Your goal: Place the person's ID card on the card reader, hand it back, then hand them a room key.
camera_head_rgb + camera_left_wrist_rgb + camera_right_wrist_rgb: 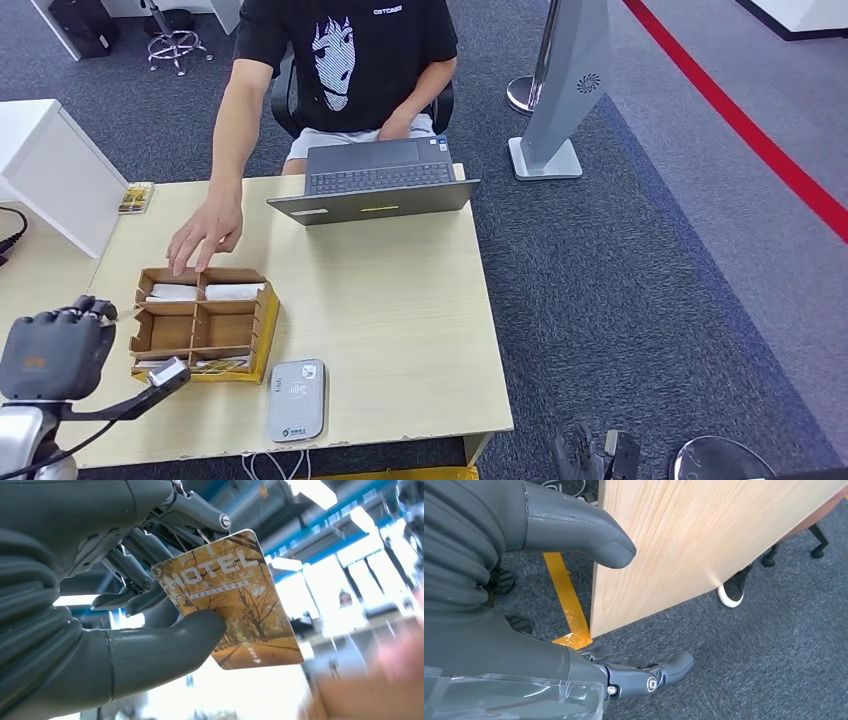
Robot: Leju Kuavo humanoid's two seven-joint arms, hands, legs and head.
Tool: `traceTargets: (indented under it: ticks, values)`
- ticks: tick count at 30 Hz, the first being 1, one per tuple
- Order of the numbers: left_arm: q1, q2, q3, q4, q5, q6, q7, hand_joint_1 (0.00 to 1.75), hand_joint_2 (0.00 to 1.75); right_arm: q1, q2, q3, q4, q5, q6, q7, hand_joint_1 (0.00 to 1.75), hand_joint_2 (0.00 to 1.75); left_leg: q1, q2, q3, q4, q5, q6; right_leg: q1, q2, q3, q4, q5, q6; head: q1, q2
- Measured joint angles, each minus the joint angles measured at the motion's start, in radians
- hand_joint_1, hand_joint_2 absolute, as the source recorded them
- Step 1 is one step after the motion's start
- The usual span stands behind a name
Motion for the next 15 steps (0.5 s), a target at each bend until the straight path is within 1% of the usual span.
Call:
traceTargets:
  ticks: [3,7,12,15]
  values:
    - [-0.073,0.030,-0.001,-0.040,0.003,-0.036,0.000,1.75,1.75,-0.003,0.000,0.000,0.000,0.002,0.000,0.003,0.00,1.75,0.000,0.000,0.000,0.000,0.001,0.000,0.000,0.000,0.000,0.000,0.001,0.000,0.000,0.000]
    - [-0.151,0.053,-0.001,-0.040,0.016,-0.062,0.000,1.75,1.75,-0.009,0.000,0.000,0.000,0.007,0.000,0.008,0.00,1.75,0.000,0.000,0.000,0.000,0.001,0.000,0.000,0.001,0.000,0.000,0.001,-0.001,0.000,0.000]
    - [-0.238,0.058,-0.001,0.021,0.018,-0.068,0.008,1.75,1.75,-0.022,0.002,0.003,0.001,0.018,-0.001,0.016,0.00,1.75,0.000,0.001,0.001,0.000,0.001,0.000,0.000,0.001,0.000,0.000,0.002,-0.001,0.000,0.000]
    - [-0.285,0.057,-0.006,0.070,0.005,-0.069,0.030,1.75,1.75,-0.028,0.005,0.007,0.003,0.022,0.000,0.018,0.00,1.75,0.000,0.001,0.001,0.000,0.001,0.000,0.000,0.001,0.000,0.000,0.002,-0.001,0.000,0.000]
